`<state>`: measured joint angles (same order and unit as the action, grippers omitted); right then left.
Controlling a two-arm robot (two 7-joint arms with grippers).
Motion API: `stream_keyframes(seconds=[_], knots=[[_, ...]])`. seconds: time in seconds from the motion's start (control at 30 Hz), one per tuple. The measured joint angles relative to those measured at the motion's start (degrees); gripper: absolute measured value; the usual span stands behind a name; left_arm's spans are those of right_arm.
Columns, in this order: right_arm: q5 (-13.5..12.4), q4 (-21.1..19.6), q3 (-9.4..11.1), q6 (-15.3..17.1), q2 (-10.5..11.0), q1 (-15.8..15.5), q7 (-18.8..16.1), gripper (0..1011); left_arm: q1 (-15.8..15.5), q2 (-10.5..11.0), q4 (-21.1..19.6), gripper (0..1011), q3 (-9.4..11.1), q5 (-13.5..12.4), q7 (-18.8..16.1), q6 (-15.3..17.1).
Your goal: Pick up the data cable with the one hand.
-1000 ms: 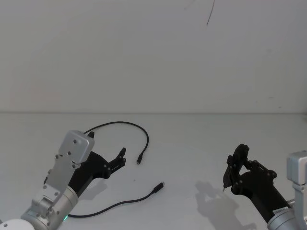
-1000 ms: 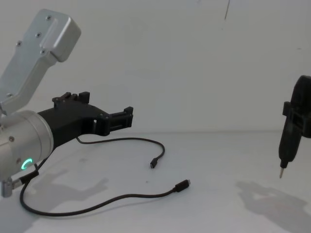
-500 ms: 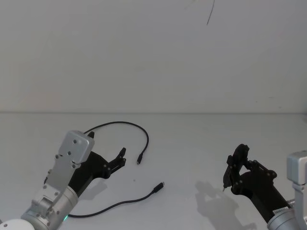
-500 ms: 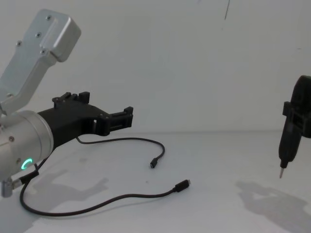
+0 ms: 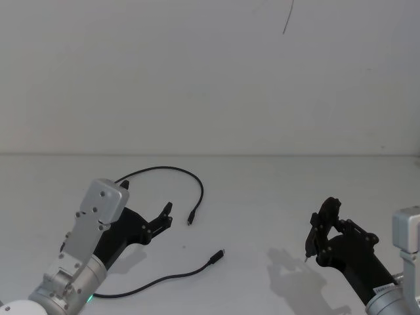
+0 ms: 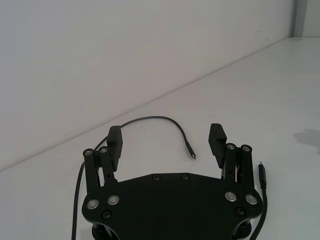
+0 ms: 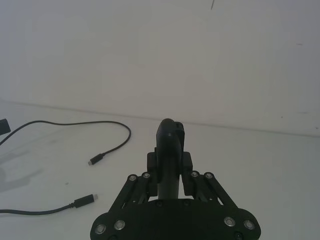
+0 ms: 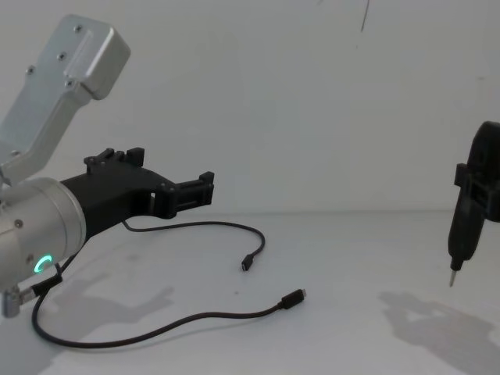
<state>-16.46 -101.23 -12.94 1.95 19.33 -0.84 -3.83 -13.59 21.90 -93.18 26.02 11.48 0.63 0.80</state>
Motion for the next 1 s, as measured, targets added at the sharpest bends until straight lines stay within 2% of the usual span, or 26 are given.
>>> stream_keyframes(seconds=[0.8,1.0], knots=[[0.00,0.00,0.00,0.00,0.00,0.00,0.00,263,-0.01,-0.01,0.00,1001,0.00,0.00,0.00,0.00],[0.00,0.00,0.00,0.00,0.00,0.00,0.00,263,-0.59,0.01,0.48,1001,0.15,0.34,1.39,0.43]])
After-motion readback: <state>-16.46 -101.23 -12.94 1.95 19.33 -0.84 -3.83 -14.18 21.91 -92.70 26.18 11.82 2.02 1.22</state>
